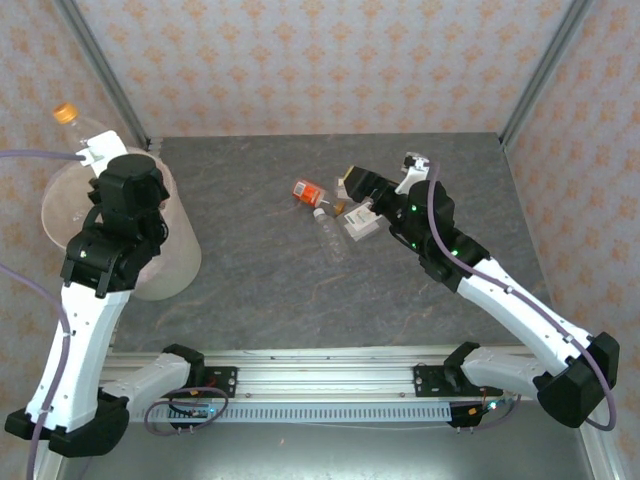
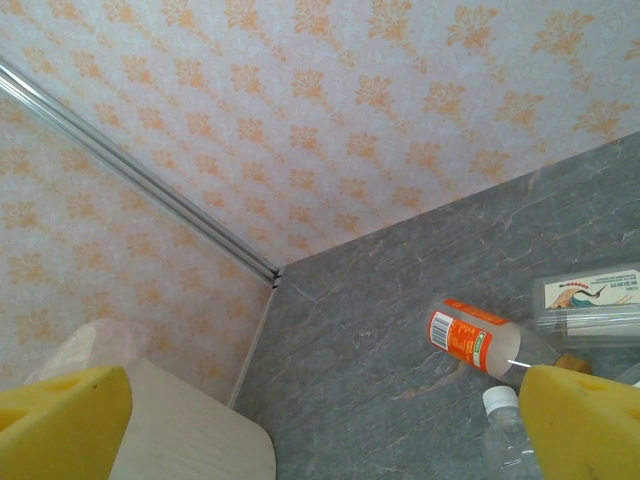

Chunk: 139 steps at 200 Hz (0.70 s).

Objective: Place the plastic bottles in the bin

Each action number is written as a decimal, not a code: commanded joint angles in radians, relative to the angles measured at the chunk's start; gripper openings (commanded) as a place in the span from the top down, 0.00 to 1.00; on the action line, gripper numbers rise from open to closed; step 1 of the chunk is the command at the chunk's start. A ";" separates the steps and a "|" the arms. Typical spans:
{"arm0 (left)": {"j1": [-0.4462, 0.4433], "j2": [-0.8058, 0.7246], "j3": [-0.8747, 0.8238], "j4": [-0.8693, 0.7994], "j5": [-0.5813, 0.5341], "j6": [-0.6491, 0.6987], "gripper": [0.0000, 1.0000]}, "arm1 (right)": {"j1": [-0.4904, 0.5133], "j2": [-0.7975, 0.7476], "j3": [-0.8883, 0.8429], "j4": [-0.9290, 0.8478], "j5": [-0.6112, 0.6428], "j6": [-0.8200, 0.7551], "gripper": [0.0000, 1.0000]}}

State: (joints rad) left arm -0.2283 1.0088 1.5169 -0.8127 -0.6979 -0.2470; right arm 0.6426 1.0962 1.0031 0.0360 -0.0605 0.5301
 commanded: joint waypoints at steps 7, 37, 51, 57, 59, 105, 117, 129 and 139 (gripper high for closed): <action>0.130 0.008 -0.034 -0.050 -0.039 0.036 0.58 | -0.007 -0.028 -0.004 -0.018 0.019 0.007 0.01; 0.257 0.010 -0.069 -0.104 0.046 -0.003 0.57 | -0.012 -0.045 -0.012 -0.039 0.026 0.006 0.01; 0.286 0.010 -0.083 -0.121 0.059 -0.007 0.57 | -0.014 -0.051 -0.017 -0.046 0.032 0.007 0.01; 0.297 0.015 -0.088 -0.133 0.065 -0.010 0.57 | -0.015 -0.051 -0.019 -0.047 0.034 0.008 0.01; 0.301 0.016 -0.089 -0.137 0.066 -0.011 0.57 | -0.015 -0.052 -0.020 -0.048 0.034 0.010 0.01; 0.417 0.047 -0.162 -0.172 0.158 -0.030 0.54 | -0.018 -0.047 -0.017 -0.051 0.029 0.027 0.01; 0.427 0.057 -0.178 -0.167 0.183 -0.035 0.52 | -0.018 -0.043 -0.012 -0.051 0.027 0.026 0.01; 0.430 0.076 -0.174 -0.190 0.173 -0.053 0.48 | -0.020 -0.036 -0.007 -0.051 0.025 0.028 0.01; 0.431 0.090 -0.167 -0.207 0.162 -0.066 0.43 | -0.020 -0.032 -0.003 -0.051 0.024 0.031 0.01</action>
State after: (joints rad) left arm 0.1947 1.0794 1.3487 -0.9565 -0.5529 -0.2703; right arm 0.6312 1.0595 0.9890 -0.0086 -0.0479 0.5491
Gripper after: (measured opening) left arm 0.524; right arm 0.993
